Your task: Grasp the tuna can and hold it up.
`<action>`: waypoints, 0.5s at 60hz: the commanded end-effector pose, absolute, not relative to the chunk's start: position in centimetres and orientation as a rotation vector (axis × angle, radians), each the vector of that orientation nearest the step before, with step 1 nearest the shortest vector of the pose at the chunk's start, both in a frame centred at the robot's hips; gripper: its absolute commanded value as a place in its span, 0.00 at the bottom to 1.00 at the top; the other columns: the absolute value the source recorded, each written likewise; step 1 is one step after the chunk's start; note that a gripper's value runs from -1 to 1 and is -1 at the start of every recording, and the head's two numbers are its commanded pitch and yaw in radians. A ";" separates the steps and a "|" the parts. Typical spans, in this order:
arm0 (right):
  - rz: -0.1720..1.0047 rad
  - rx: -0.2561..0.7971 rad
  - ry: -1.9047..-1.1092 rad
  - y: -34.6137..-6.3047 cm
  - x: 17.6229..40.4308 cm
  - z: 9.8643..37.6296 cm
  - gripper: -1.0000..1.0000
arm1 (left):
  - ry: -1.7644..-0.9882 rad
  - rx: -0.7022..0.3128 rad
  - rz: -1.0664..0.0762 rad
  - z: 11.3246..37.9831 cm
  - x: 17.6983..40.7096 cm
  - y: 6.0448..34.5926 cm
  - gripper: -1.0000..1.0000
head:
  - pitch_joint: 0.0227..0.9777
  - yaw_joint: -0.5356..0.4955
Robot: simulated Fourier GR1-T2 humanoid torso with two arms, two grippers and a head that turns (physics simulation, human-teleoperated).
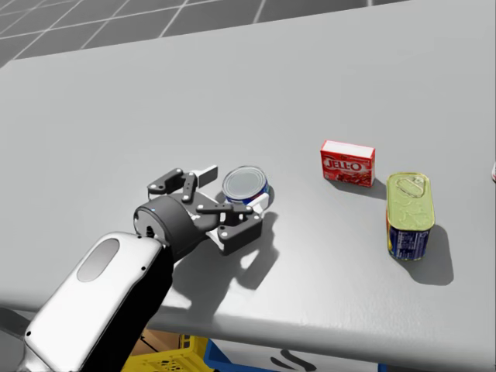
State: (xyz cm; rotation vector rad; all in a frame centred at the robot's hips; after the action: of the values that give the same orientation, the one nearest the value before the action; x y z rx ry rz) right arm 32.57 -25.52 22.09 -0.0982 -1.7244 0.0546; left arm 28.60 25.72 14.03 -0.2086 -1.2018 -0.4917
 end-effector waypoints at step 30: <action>0.060 -0.093 -1.727 -25.7 32.6 22.1 0.00 | -1.139 -0.222 -0.469 12.5 30.4 25.1 1.00 | 0.87 0.83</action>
State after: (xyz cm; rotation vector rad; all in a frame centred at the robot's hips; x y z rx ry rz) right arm 32.56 -25.65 22.14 -0.0953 -1.7275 0.0568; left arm 30.77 24.80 13.51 -0.2031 -1.1894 -0.4479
